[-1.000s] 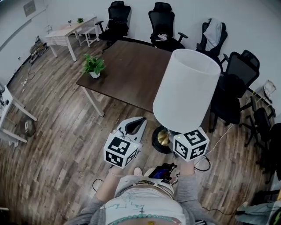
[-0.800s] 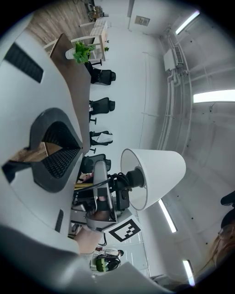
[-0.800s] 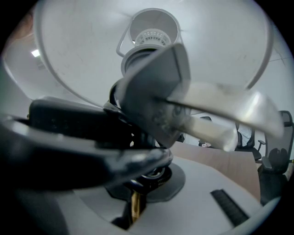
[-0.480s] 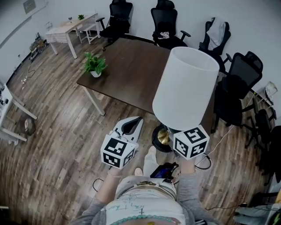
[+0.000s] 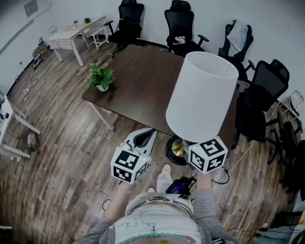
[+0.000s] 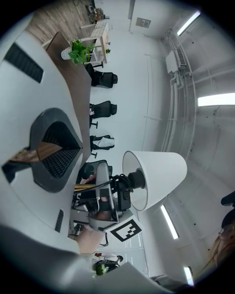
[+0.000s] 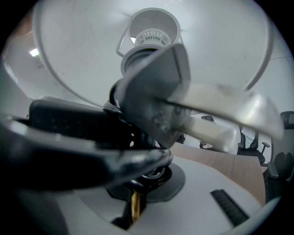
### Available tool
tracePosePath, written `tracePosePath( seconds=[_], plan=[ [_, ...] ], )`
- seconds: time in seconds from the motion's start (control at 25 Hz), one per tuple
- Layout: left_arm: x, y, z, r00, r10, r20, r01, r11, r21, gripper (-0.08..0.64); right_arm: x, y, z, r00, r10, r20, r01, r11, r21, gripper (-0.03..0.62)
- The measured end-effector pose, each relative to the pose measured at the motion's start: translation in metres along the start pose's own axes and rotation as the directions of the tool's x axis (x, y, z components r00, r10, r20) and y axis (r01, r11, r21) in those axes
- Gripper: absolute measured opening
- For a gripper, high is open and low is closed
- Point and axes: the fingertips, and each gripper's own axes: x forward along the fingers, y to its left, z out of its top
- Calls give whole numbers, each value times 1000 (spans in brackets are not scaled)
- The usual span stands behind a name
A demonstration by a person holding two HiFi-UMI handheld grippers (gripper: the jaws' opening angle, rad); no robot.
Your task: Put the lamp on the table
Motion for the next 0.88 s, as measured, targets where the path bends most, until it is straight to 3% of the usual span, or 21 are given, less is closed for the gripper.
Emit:
tracePosePath(
  seconds=[0.88],
  plan=[
    [100,56,34,999,35,-11,-35,999,-8,12,80,-95,33,998,57,-5,-57,998,0,18]
  ],
)
